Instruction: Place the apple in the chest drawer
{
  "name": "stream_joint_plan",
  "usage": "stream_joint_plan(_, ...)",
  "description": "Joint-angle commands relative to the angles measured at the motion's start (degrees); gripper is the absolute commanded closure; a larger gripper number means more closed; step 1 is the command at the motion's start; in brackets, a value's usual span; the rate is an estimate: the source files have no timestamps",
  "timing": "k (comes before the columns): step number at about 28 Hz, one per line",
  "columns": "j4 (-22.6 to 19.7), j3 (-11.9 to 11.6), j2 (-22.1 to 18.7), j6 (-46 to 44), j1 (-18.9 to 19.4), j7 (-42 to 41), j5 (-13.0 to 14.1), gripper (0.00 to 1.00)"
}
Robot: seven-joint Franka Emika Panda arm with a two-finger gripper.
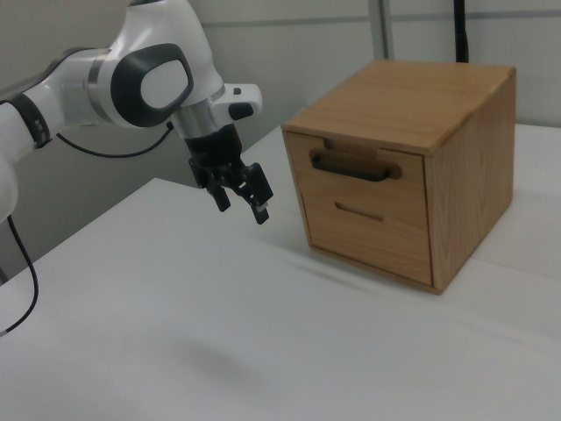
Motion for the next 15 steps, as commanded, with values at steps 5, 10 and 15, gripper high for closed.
stream_joint_plan(5,0.1,0.0,-0.5,-1.2,0.2,0.3,0.4,0.0)
stream_joint_plan(10,0.1,-0.1,-0.8,-1.1,0.2,0.2,0.3,0.0)
stream_joint_plan(15,0.1,-0.4,-0.7,-1.0,0.3,0.2,0.3,0.0)
